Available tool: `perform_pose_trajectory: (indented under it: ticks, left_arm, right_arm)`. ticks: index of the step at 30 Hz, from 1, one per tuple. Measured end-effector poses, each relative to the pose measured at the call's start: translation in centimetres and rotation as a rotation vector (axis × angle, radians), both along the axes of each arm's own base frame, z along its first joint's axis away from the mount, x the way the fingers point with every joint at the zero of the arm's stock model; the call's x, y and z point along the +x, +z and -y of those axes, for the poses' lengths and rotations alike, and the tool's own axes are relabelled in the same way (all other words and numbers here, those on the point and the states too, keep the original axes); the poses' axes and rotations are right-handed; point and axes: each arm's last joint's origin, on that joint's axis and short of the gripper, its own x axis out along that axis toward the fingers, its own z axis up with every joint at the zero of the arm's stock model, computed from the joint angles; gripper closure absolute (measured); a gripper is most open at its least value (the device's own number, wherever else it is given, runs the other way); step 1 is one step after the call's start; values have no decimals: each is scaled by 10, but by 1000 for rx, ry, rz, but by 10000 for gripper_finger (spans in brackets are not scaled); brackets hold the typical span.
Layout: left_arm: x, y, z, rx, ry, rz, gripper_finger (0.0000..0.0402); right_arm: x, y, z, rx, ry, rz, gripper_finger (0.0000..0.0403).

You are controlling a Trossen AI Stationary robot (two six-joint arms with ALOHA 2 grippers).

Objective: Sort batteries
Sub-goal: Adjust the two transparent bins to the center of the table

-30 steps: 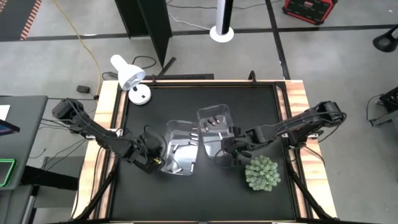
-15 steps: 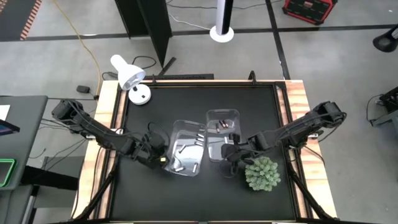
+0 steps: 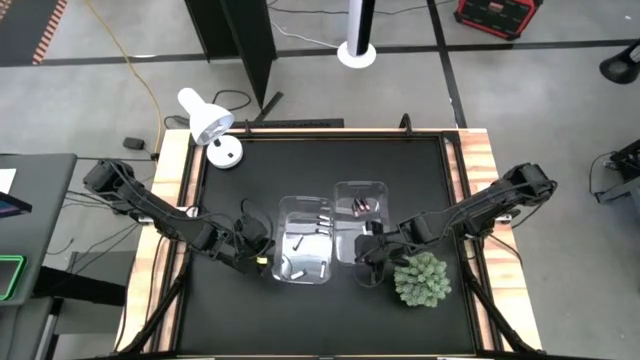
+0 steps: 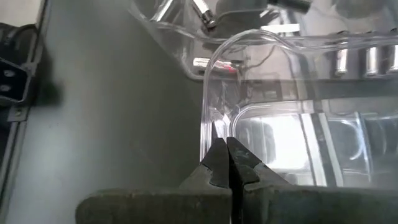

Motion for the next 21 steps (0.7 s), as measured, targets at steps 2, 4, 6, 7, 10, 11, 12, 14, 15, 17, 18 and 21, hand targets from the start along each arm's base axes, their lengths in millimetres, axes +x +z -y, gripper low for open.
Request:
perform_pose_trajectory:
  ticks: [2,4,6,7,10,11,12,14,15,17,18,21]
  left_arm:
    - [0,0,0,0,1,0,381]
    - [0,0,0,3,6,3,381]
    - [0,0,0,2,10,5,381]
    - [0,0,0,3,11,6,381]
    - [0,0,-1,11,18,10,381]
    - [0,0,-1,19,25,14,381]
    - [0,1,-1,22,28,17,381]
    - [0,1,-1,23,30,23,382]
    - [1,1,-1,23,29,27,381]
    - [2,2,0,17,29,43,381]
    - [2,3,0,14,29,49,381]
    - [3,3,0,13,24,60,381]
  right_arm:
    - [0,0,-1,13,10,-5,403]
    - [-1,0,-2,19,13,-6,403]
    - [-1,0,-2,34,24,-12,403]
    - [-1,0,-3,48,33,-16,403]
    - [-1,0,-4,61,43,-13,403]
    - [0,1,-4,66,45,-7,403]
    - [1,1,-4,73,49,0,403]
    - [2,3,-5,93,61,17,403]
    - [3,4,-6,100,64,29,403]
    - [4,4,-6,108,62,38,403]
    - [4,5,-6,114,58,42,403]
    - [5,6,-7,125,55,61,403]
